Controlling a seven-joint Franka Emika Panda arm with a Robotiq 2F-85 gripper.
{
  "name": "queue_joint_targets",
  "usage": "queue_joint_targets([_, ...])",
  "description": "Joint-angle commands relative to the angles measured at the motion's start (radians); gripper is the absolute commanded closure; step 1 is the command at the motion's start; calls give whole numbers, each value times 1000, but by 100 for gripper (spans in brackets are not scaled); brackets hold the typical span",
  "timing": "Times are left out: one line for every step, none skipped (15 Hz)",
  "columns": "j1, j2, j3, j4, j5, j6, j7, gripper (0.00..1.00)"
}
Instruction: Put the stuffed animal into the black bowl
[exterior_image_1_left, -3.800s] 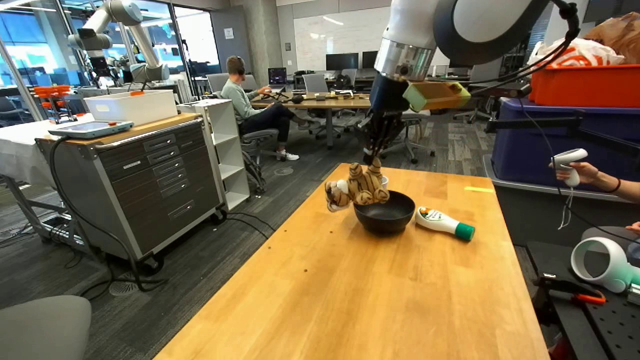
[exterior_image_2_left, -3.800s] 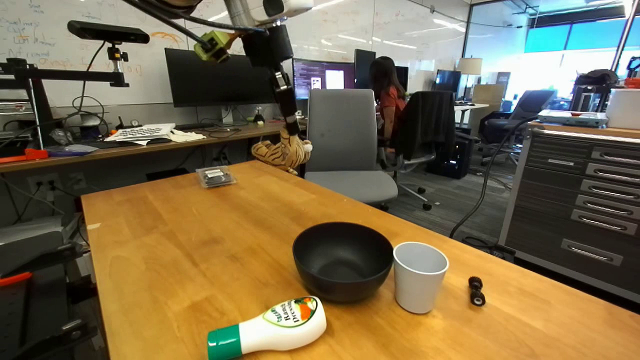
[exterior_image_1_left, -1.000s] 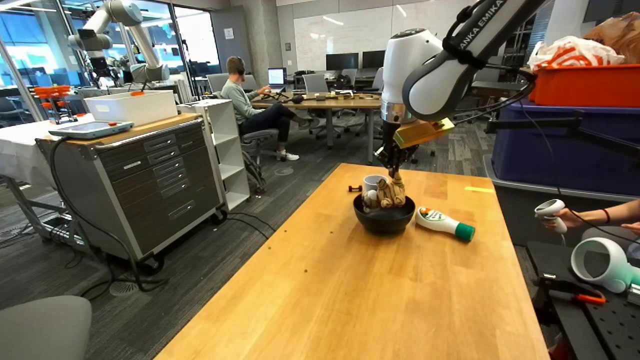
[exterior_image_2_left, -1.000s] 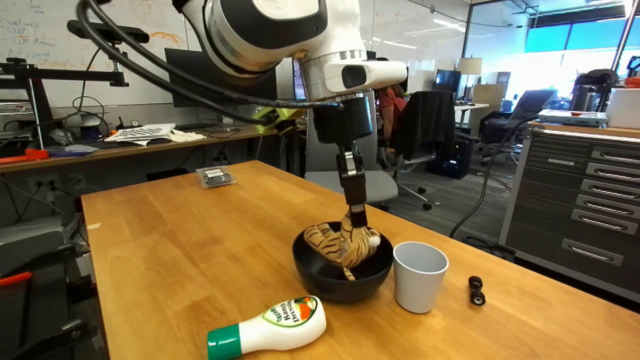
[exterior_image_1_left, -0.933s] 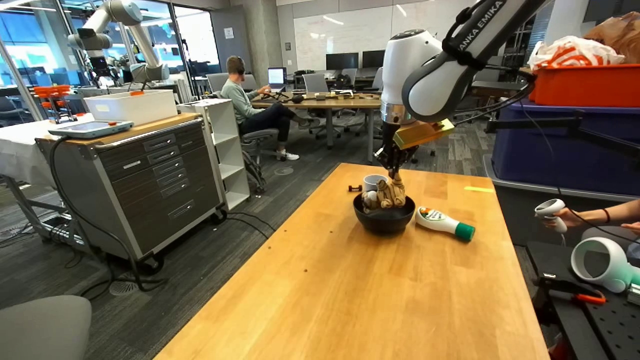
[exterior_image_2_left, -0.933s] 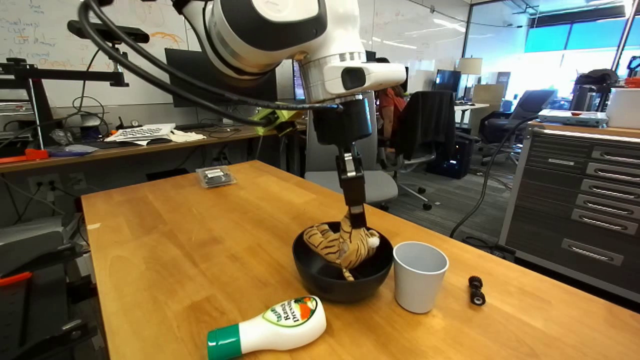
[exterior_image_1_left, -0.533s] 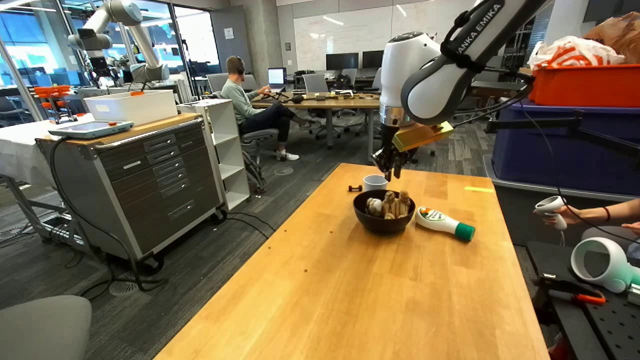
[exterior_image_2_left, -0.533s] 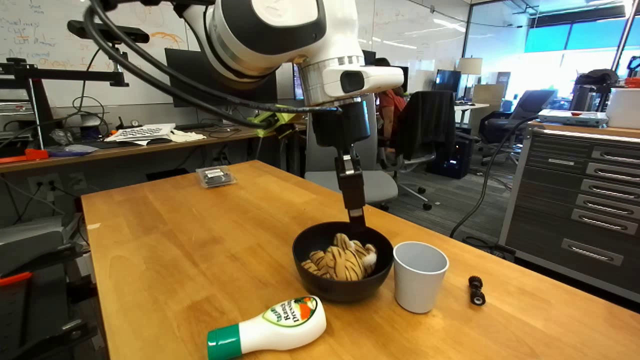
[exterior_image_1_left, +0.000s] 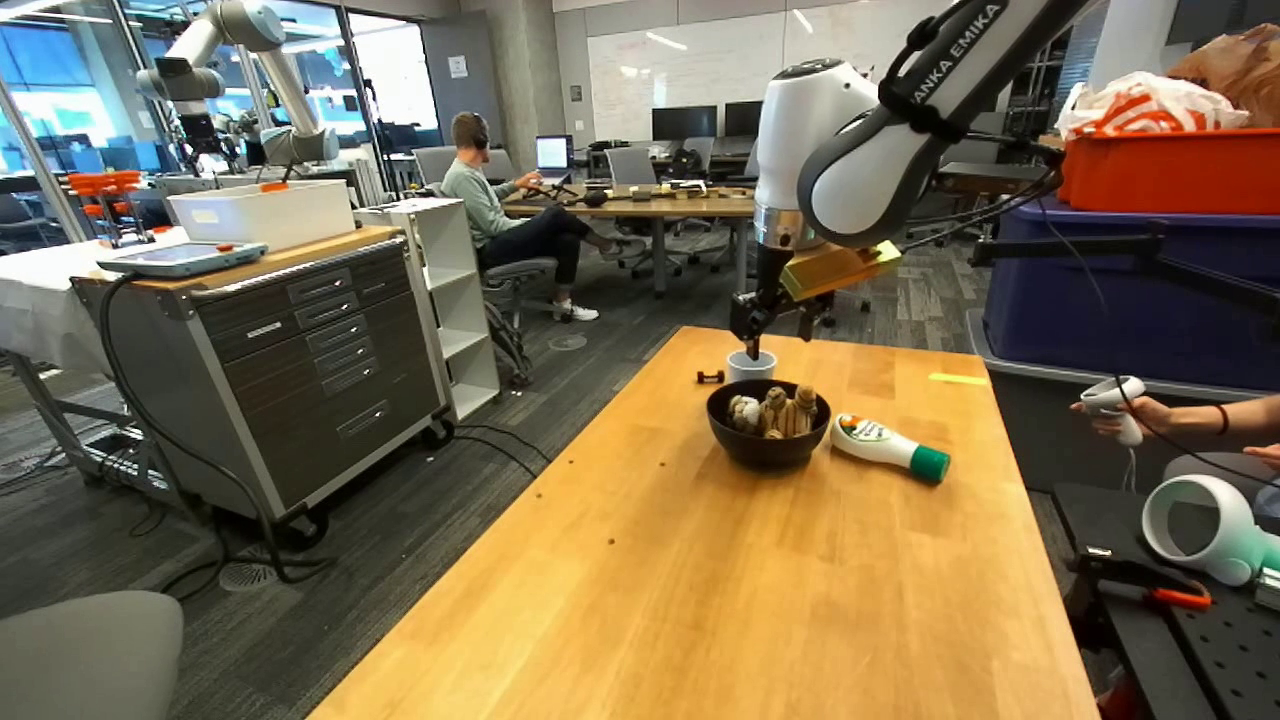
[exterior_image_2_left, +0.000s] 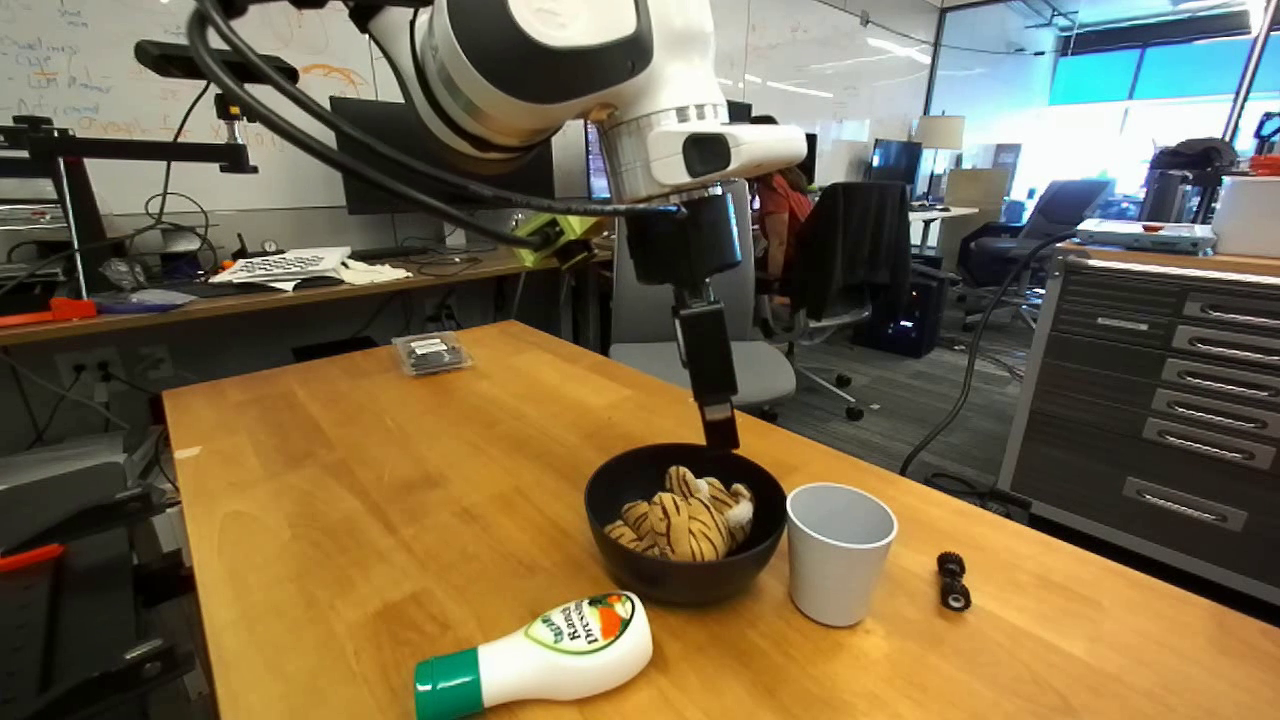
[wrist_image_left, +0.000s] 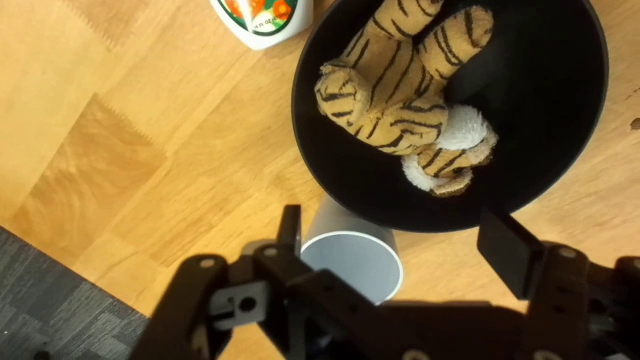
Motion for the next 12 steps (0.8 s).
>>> queue_joint_targets([25, -32, -8, -5, 19, 2, -31, 0])
queue_joint_targets([29, -47, -2, -12, 24, -2, -37, 0])
queue_joint_targets([32, -55, 2, -15, 27, -3, -42, 0])
queue_joint_targets([37, -71, 9, -23, 29, -3, -51, 0])
queue_joint_targets([42, -83, 13, -29, 29, -3, -55, 0])
queue_joint_targets([47, -103, 22, -39, 36, -11, -65, 1])
queue_joint_targets([50, -114, 30, -44, 43, -14, -71, 0])
queue_joint_targets([51, -132, 41, -55, 57, -19, -88, 0])
queue_joint_targets([50, -150, 56, -67, 77, -32, -111, 0])
queue_joint_targets([56, -167, 61, -77, 76, -53, -116, 0])
queue_joint_targets([57, -181, 71, -86, 81, -77, -131, 0])
queue_joint_targets([56, -197, 81, -96, 86, -104, -151, 0])
